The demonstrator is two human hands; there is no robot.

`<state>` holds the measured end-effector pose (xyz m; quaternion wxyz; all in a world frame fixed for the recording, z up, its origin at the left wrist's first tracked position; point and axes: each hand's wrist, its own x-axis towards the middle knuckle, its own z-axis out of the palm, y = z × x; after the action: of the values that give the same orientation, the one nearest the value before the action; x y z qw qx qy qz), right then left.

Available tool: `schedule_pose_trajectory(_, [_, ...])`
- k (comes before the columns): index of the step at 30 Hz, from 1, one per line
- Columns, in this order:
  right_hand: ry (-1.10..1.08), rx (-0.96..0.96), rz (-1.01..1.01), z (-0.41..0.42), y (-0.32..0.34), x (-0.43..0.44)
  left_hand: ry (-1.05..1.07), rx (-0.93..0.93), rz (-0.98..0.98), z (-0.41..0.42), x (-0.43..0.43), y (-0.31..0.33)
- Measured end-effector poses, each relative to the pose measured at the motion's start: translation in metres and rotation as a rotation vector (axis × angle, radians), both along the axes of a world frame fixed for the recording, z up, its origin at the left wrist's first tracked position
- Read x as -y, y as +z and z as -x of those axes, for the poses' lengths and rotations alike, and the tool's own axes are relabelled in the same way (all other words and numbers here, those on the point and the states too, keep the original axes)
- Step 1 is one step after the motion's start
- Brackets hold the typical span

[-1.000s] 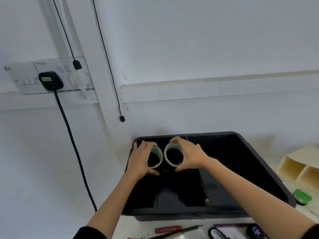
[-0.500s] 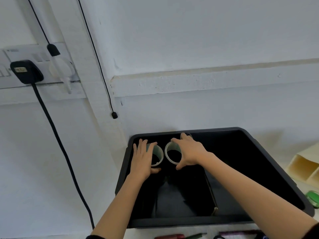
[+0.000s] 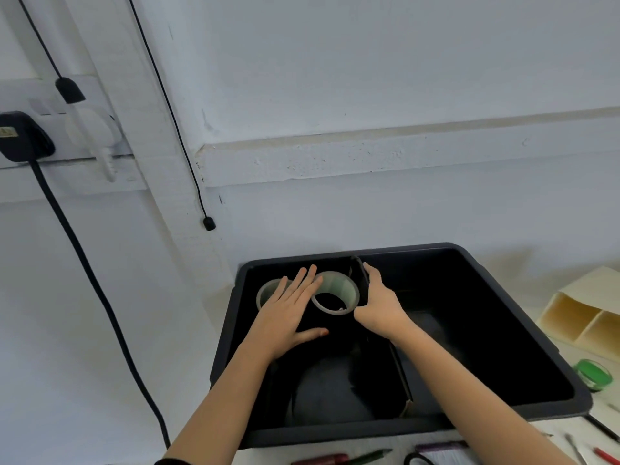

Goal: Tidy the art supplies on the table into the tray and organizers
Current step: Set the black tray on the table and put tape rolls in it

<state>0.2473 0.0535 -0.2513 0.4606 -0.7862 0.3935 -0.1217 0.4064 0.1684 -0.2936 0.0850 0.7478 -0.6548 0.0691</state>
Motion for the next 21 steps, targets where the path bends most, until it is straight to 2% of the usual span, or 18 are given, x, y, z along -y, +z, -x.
schedule_pose_trajectory(2, [-0.046, 0.071, -0.102, 0.003, 0.002, -0.002, 0.017, -0.062, 0.026, 0.002, 0.003, 0.0])
schedule_pose_trajectory(5, [-0.085, 0.099, -0.075, 0.002, 0.002, -0.005, 0.07, -0.11, 0.035, 0.004, 0.005, -0.002])
schedule_pose_trajectory(11, [-0.056, 0.109, -0.025, -0.004, 0.006, -0.012, 0.12, 0.036, -0.024, 0.005, 0.012, -0.013])
schedule_pose_trajectory(14, [-0.023, 0.043, 0.012, -0.012, 0.002, -0.014, 0.126, 0.053, -0.032, 0.006, 0.014, -0.014])
schedule_pose_trajectory(16, [0.009, 0.017, -0.039, -0.013, 0.0, -0.011, 0.129, 0.05, -0.036, 0.006, 0.014, -0.014])
schedule_pose_trajectory(19, [0.015, 0.087, -0.241, -0.008, 0.006, -0.005, 0.14, 0.038, -0.079, 0.01, 0.012, -0.015])
schedule_pose_trajectory(21, [0.01, 0.102, -0.261, -0.006, 0.007, -0.005, 0.162, 0.053, -0.099, 0.012, 0.012, -0.014])
